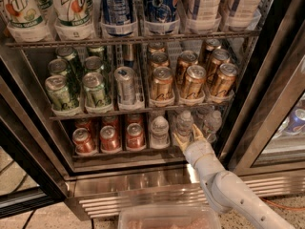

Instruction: Pick water bottle from bottom shelf of fridge

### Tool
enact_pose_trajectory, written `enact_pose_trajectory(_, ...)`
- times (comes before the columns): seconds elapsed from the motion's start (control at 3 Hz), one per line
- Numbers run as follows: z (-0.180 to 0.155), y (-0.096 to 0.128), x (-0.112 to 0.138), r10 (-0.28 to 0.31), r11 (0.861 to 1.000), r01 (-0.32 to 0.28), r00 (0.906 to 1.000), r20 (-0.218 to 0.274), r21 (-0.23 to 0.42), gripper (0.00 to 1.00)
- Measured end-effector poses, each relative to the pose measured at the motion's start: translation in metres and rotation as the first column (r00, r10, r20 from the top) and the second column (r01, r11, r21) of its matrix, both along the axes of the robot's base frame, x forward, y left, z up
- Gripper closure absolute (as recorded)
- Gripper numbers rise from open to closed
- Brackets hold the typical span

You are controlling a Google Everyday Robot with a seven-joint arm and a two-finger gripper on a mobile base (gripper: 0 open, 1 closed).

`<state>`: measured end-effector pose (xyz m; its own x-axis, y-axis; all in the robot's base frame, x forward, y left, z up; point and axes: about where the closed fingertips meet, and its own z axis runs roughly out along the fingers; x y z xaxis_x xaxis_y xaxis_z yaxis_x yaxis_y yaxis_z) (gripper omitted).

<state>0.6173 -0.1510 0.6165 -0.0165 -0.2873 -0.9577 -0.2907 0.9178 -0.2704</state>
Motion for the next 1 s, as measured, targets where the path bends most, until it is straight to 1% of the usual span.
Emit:
enact_pose_trajectory(0.33,0.012,0.0,-0.004,0.016,0.998,-0.017,0.9997,0.017,0.065,1.0)
enact_pose_trajectory(0.67,0.023,0.002,-0.007,0.031,0.993,-0.034,0.9989,0.036,0.113,1.0)
enact_pose_trajectory(1.0,0.021,0.001,-0.008,0.031,0.992,-0.035,0.9988,0.037,0.12,1.0)
